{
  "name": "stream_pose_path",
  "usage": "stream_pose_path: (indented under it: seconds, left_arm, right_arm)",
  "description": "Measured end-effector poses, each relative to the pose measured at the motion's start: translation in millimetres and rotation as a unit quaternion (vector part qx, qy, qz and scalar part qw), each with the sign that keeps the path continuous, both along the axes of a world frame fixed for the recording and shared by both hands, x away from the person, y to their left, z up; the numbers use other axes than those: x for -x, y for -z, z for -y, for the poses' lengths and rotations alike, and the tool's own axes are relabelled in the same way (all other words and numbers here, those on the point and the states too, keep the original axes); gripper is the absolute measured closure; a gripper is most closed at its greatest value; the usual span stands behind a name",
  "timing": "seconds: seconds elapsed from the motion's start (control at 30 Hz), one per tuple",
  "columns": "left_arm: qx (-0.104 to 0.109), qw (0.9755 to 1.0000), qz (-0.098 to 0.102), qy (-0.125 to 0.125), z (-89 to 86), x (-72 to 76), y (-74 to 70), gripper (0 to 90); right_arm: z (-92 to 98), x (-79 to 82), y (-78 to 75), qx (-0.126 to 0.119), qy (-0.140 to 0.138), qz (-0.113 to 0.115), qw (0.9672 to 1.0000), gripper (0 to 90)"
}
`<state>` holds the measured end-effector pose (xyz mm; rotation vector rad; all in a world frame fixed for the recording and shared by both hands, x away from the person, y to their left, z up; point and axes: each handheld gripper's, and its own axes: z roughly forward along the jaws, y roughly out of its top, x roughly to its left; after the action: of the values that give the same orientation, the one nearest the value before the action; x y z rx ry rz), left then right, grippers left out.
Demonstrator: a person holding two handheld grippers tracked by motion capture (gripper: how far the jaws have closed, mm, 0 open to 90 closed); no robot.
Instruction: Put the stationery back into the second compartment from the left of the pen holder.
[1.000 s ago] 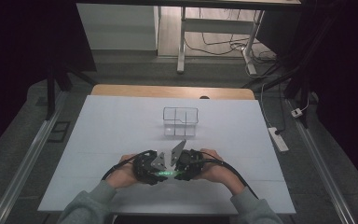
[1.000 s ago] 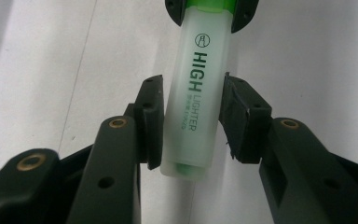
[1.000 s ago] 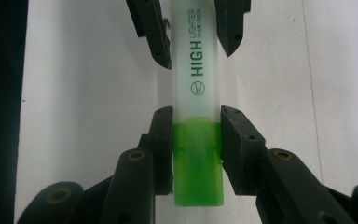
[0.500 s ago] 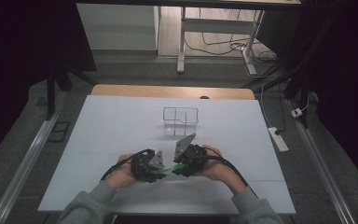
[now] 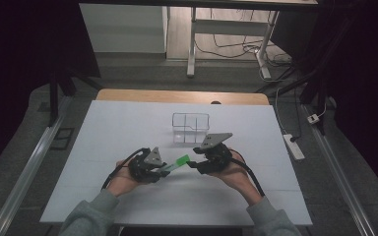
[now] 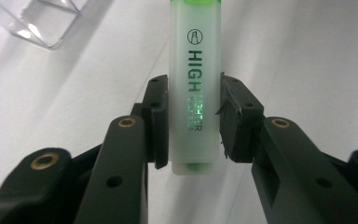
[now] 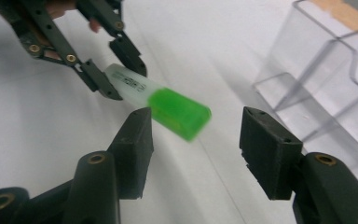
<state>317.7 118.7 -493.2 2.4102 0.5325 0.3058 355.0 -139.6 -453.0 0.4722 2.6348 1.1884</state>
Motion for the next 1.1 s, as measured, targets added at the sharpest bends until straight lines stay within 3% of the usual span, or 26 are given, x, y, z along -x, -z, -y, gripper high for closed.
stream_pose_path:
  seconds: [0.23, 0.5, 1.1]
  left_arm:
    - [0.031, 0.9992, 0.011, -0.024, -6.2, -0.1, -2.6, 65.4]
    - [0.051, 0.9979, 0.019, -0.034, -6.5, 1.2, -3.5, 65.4]
    - [0.059, 0.9970, 0.040, -0.029, 13.2, 6.6, 2.2, 65.2]
  right_arm:
    - [10.2, -1.8, 1.6, -0.036, 0.037, -0.006, 0.9986, 40.4]
    - [8.5, -2.7, 7.4, -0.057, 0.047, -0.022, 0.9970, 37.5]
    - [-6.1, -1.6, 20.7, -0.093, 0.061, -0.056, 0.9921, 36.4]
